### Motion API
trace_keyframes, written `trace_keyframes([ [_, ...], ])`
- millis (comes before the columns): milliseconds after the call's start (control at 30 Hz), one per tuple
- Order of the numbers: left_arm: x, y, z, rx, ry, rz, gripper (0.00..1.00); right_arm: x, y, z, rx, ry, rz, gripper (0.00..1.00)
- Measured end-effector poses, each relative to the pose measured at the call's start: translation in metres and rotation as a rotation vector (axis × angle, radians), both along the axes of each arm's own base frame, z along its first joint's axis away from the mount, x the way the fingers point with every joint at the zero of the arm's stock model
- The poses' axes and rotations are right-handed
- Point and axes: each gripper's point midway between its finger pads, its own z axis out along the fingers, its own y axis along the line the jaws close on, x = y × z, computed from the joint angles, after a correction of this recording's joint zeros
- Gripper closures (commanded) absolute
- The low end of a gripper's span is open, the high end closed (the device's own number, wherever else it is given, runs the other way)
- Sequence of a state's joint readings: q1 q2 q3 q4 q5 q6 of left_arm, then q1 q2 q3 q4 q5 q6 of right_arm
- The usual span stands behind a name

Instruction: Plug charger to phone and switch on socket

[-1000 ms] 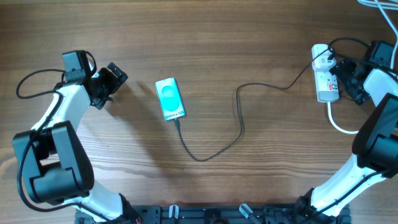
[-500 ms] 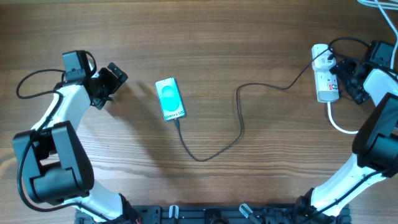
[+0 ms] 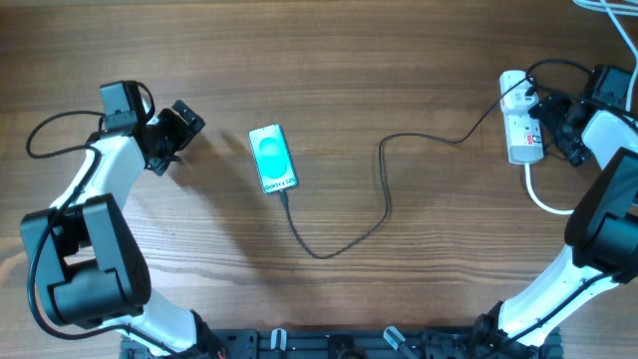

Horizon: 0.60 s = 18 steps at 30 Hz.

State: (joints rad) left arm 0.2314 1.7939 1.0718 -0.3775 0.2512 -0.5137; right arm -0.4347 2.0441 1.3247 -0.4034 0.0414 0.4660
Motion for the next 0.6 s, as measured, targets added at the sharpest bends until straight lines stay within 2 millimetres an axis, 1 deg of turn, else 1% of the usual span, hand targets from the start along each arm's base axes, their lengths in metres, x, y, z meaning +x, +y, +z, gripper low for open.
trace_keyframes([
  [600, -0.0001, 0.0000, 0.0000, 0.000, 0.000, 0.000, 0.00, -0.0025, 0.0012, -0.0005, 0.007, 0.013, 0.000, 0.00],
])
